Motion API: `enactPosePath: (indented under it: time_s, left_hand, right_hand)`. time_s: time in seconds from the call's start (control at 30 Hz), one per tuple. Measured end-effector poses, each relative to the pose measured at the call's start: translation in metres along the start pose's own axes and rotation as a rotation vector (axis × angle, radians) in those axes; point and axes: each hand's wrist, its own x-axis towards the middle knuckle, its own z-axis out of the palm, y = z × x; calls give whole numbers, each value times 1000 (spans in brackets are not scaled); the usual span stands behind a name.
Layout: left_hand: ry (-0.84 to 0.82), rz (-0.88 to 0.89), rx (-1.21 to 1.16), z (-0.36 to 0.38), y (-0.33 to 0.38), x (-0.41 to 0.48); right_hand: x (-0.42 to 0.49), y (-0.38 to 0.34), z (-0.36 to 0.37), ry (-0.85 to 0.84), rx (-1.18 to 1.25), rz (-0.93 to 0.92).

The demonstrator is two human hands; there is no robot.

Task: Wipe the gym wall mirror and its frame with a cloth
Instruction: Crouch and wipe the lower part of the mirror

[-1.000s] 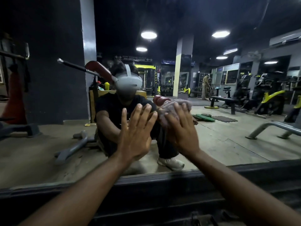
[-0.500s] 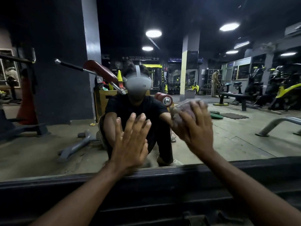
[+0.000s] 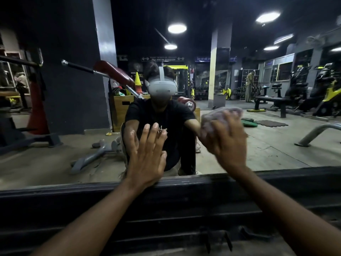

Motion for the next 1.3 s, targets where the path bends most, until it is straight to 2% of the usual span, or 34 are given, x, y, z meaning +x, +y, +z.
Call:
enactPosePath:
  time_s: [0.07, 0.13, 0.23, 0.3, 0.37, 0.4, 0.5, 0.57, 0.7, 0.73, 0.77, 0.8, 0.93, 0.97, 1.0, 1.03, 1.07, 1.13, 1.2, 1.23, 1.27, 1.3]
  left_hand:
    - [-18, 6, 1, 3, 5, -13]
    - [-40, 40, 38, 6, 12, -24]
    - [-40, 52, 76, 8, 13, -27]
    - [-40, 62, 95, 9, 15, -29]
    - [-47, 94, 113, 11, 19, -31]
    - [-39, 102, 111, 11, 21, -32]
    - [-50, 183, 47, 15, 33, -30]
    - [-78, 256, 23, 20, 47, -25]
    - [-27, 168, 33, 32, 74, -12]
    - [-10, 164, 40, 32, 78, -5]
    - [14, 157, 48, 29, 80, 4]
    - [41, 146, 56, 27, 83, 17]
    - [84, 76, 76, 14, 88, 74]
    - [72, 65, 71, 12, 89, 86]
    - [60, 53, 70, 11, 90, 94]
    - [49, 42, 74, 10, 93, 101]
    - [41, 29, 75, 9, 95, 104]
    - [43, 14, 69, 8, 98, 106]
    - [56, 32, 73, 5, 98, 111]
    - [56, 41, 76, 1, 98, 116]
    - [59, 43, 77, -3, 98, 126]
    - [58, 40, 76, -7, 99, 138]
  right_hand:
    - [-20, 9, -4, 64, 46, 283]
    - [-52, -16, 11, 7, 94, 301]
    - [-103, -57, 40, -162, 118, -59]
    - [-115, -52, 43, -225, 75, -314]
    - [-109, -21, 33, -246, 15, -394]
    - [-105, -2, 26, -247, -11, -346]
    - [-109, 40, -1, -204, 9, 28]
    - [-121, 40, -5, -195, 5, 83]
    - [-131, 47, -4, -339, -15, -340]
    - [-121, 60, -10, -361, -25, -386]
    - [-106, 72, -17, -338, -23, -357]
    - [-89, 85, -26, -267, -19, -247]
    - [10, 119, -57, 160, -69, 371]
    - [32, 116, -58, 202, -59, 476]
    - [46, 107, -55, 196, -40, 506]
    - [53, 96, -51, 154, -18, 443]
    - [52, 86, -45, 91, -4, 305]
    - [40, 83, -35, -54, -8, -52]
    - [46, 106, -43, -117, -69, -359]
    - [56, 119, -51, -115, -120, -442]
    - [68, 131, -58, -86, -165, -447]
    - [84, 139, -65, -32, -186, -353]
